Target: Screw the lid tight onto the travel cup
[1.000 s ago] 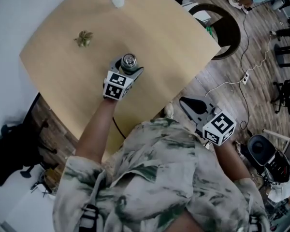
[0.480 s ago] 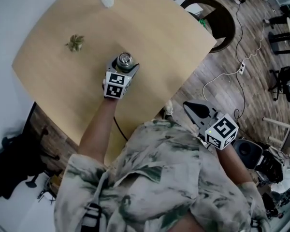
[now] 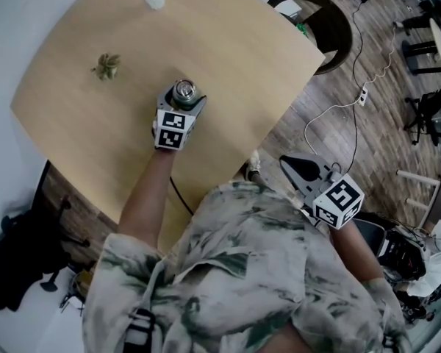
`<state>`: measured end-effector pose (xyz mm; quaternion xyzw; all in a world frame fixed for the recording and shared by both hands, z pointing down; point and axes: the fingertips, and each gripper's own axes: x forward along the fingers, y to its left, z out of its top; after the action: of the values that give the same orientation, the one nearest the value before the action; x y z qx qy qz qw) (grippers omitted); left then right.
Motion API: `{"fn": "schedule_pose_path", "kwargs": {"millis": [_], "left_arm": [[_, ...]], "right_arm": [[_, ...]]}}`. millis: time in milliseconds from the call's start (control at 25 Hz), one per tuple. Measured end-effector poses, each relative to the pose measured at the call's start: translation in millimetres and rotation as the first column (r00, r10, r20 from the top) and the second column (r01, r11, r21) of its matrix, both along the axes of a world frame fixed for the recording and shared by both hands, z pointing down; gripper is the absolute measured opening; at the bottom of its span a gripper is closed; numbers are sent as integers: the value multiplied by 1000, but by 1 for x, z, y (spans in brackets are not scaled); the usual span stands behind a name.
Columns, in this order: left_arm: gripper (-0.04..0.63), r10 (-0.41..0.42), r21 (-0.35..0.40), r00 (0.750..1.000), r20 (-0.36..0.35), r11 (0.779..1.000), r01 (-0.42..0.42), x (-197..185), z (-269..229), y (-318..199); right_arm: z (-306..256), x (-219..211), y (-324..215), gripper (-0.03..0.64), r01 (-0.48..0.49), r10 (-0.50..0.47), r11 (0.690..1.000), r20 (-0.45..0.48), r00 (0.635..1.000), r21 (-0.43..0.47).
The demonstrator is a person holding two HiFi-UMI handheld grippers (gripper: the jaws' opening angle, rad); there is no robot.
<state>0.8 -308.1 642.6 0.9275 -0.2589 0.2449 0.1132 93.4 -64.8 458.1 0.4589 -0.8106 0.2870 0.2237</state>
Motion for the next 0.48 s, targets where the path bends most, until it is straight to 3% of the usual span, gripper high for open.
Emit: {"fn": "schedule_pose_path", "kwargs": {"millis": [480], "left_arm": [[382, 48, 64, 999, -17, 997, -46, -4, 6, 7]], "right_arm": [[2, -15, -1, 21, 17, -17, 1000, -4, 1000, -2]]}}
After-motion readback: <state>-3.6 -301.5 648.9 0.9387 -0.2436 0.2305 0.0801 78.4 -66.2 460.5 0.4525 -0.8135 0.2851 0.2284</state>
